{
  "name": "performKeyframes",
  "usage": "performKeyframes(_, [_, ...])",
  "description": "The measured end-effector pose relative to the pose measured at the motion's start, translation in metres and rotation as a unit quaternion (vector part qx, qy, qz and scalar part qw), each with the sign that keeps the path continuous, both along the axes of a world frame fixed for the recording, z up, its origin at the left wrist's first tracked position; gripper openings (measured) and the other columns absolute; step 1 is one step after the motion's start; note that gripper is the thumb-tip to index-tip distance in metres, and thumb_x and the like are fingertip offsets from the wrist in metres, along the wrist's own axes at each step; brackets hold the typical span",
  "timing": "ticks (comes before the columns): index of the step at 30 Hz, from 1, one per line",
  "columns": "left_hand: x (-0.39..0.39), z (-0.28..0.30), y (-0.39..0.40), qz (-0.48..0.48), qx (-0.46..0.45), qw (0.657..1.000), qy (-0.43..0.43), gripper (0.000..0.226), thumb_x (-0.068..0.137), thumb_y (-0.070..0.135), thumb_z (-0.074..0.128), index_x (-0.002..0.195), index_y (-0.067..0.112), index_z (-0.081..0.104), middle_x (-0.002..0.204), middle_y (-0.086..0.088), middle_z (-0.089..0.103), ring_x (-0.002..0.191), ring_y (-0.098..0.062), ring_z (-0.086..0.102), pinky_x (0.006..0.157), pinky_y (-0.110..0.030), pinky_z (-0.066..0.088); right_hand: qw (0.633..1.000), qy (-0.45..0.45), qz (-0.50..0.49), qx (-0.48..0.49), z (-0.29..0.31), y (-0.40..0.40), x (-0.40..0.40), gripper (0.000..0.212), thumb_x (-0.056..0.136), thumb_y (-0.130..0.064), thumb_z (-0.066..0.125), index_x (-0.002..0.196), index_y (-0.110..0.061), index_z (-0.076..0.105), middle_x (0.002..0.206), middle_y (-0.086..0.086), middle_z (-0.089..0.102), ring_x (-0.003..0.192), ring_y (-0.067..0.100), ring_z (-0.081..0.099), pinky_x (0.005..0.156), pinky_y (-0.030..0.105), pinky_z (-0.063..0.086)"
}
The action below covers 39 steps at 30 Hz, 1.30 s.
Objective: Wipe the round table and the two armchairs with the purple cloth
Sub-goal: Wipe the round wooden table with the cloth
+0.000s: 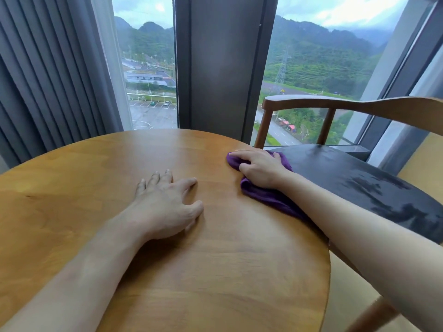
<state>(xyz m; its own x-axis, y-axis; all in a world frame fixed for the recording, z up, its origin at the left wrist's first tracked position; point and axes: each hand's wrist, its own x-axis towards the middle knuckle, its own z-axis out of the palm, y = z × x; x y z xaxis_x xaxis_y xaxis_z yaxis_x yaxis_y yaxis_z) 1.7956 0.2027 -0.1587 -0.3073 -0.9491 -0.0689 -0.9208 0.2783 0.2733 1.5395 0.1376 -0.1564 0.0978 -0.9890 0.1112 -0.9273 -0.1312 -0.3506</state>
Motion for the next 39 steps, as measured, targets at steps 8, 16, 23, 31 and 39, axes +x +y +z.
performKeyframes(8, [-0.002, -0.001, 0.003, 0.008, 0.004, 1.0, -0.001, 0.069, 0.088, 0.06, 0.039, 0.152, 0.046, 0.018, 0.166, -0.01, 0.005, 0.153, -0.026, 0.0, 0.122, -0.047, 0.0, 0.998, 0.005, 0.055, -0.015, -0.005, 0.006, 0.017, 0.058, 0.084, -0.031, 0.039, 0.138, -0.039, 0.057, 0.151, -0.016, 0.05, 0.142, 0.013, 0.038, 0.115, 0.049, 0.02])
performKeyframes(16, [0.0, -0.001, 0.001, 0.001, 0.004, 1.0, 0.006, 0.071, 0.085, 0.065, 0.04, 0.15, 0.045, 0.02, 0.166, -0.008, 0.008, 0.153, -0.025, 0.001, 0.122, -0.047, 0.001, 0.995, -0.091, 0.02, -0.019, 0.001, -0.003, -0.022, 0.049, 0.083, -0.019, 0.049, 0.126, -0.034, 0.069, 0.134, -0.012, 0.066, 0.127, 0.013, 0.056, 0.114, 0.033, 0.037])
performKeyframes(23, [0.003, 0.004, 0.002, 0.01, -0.009, 1.0, -0.019, 0.108, 0.06, 0.098, 0.037, 0.15, 0.04, 0.028, 0.164, -0.005, 0.017, 0.151, -0.024, 0.012, 0.12, -0.044, 0.01, 1.0, 0.024, 0.01, -0.011, -0.002, -0.028, 0.044, 0.054, 0.088, -0.029, 0.039, 0.138, -0.037, 0.056, 0.147, -0.007, 0.056, 0.139, 0.019, 0.044, 0.114, 0.048, 0.022])
performKeyframes(31, [0.024, 0.016, 0.0, 0.021, 0.03, 0.999, 0.021, 0.129, 0.039, 0.098, 0.058, 0.15, 0.039, 0.03, 0.161, 0.007, 0.024, 0.147, -0.017, 0.019, 0.117, -0.039, 0.021, 0.976, -0.081, 0.202, -0.007, 0.01, 0.05, 0.003, 0.061, 0.089, -0.034, 0.051, 0.15, -0.033, 0.046, 0.159, -0.012, 0.037, 0.147, 0.002, 0.027, 0.122, 0.03, 0.018])
performKeyframes(39, [0.036, 0.021, -0.001, 0.042, 0.109, 0.992, -0.037, 0.151, 0.016, 0.104, 0.051, 0.151, 0.05, 0.011, 0.164, 0.013, 0.009, 0.152, -0.025, 0.005, 0.12, -0.059, 0.011, 0.992, 0.059, 0.107, 0.024, -0.002, 0.003, 0.03, 0.06, 0.094, -0.074, 0.032, 0.15, -0.053, 0.034, 0.166, -0.012, 0.023, 0.156, 0.02, 0.008, 0.121, 0.063, 0.003])
